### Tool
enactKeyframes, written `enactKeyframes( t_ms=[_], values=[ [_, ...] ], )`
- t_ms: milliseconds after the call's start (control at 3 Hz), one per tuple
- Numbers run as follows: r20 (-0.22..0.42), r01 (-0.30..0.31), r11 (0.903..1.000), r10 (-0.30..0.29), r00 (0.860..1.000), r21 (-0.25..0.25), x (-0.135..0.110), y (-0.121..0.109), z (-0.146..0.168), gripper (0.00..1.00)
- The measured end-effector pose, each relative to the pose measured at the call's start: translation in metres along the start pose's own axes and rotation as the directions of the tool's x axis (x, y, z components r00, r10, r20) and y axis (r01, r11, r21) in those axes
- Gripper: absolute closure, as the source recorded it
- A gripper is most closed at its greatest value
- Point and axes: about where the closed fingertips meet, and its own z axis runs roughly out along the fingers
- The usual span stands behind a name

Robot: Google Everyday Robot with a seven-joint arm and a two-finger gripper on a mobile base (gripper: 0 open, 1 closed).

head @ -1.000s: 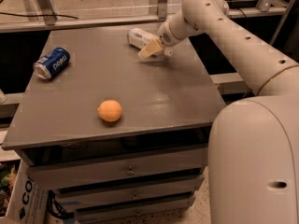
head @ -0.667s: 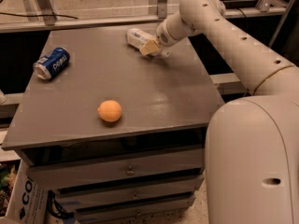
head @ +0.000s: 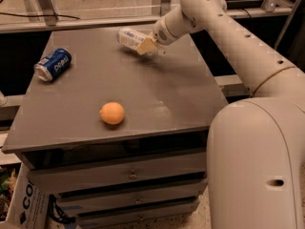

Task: Move blue plastic bottle near pepsi can

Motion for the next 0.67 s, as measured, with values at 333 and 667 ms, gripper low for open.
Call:
enactKeyframes(
  t_ms=[333, 667],
  values=[
    [0.004, 0.051, 0.993, -0.05, 0.999, -0.106, -0.008, 0.036, 0.0, 1.0],
    [0.004, 0.143, 0.9707, -0.145, 0.989, -0.193, -0.014, 0.081, -0.001, 1.0]
  ],
)
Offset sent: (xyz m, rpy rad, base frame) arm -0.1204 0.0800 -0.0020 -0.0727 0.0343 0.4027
